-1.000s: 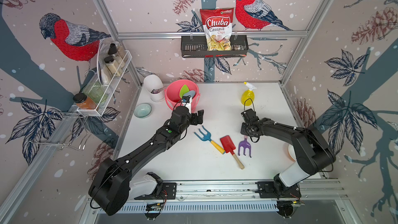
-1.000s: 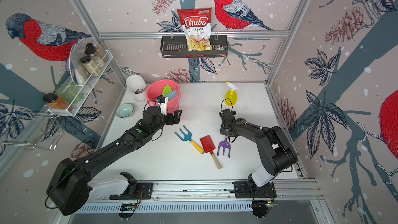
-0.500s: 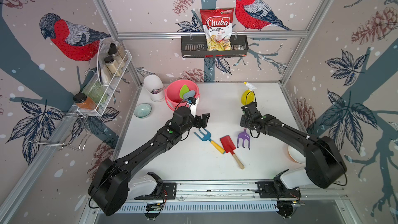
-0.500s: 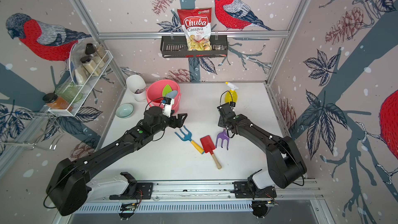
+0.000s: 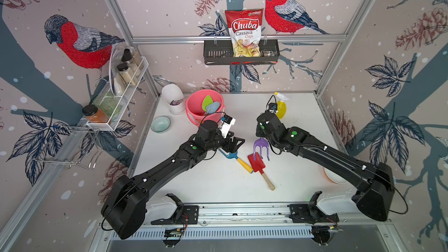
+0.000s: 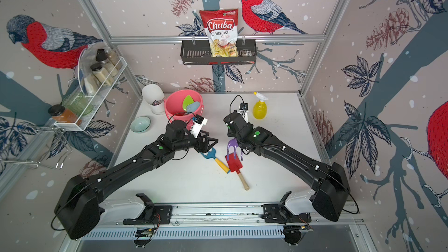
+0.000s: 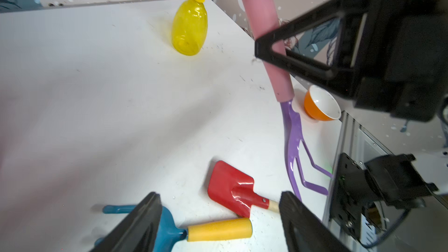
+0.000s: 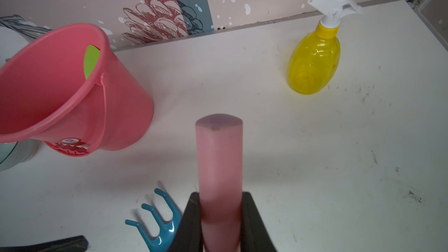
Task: Organize the gardening tools
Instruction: Pick up the gardening tool from the center of the board.
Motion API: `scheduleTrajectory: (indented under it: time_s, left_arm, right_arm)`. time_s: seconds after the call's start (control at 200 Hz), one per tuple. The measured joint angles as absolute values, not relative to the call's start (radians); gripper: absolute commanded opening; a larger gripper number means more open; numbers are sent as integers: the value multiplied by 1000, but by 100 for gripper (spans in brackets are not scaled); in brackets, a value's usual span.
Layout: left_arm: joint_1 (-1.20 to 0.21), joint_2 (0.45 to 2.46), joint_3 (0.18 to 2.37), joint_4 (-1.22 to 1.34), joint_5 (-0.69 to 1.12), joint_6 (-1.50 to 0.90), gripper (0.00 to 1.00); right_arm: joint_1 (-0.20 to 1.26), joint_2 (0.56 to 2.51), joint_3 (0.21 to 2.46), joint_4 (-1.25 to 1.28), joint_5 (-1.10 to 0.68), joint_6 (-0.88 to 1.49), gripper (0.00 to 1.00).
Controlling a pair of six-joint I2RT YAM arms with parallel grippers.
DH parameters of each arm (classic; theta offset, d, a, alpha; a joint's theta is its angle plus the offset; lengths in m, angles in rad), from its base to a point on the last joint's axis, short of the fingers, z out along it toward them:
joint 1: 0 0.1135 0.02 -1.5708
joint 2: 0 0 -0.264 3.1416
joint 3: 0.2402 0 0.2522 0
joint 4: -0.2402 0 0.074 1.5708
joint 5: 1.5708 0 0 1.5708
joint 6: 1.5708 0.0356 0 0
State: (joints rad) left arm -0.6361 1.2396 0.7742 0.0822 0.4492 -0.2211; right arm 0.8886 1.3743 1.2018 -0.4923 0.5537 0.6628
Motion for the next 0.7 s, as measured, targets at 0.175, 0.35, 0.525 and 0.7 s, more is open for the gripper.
scheduleTrajectory:
  time_s: [0.175,0.35,0.525,0.7]
  left_arm:
    - [-669,1223,760,112,523,-222,75]
    - [-687,1223,756,157,580,-242,70]
    - [-691,1244,752,212,615,-290,66]
    - [-694,1277,742,260,640,-324,60]
  right_arm:
    - [911,1377,1214,-471,599,686,0]
    - [933,1393,1222,-443,624,706,0]
    - [960,1394,1229,-404,643,706,0]
    - [982,1365,1217,-362,657,709,0]
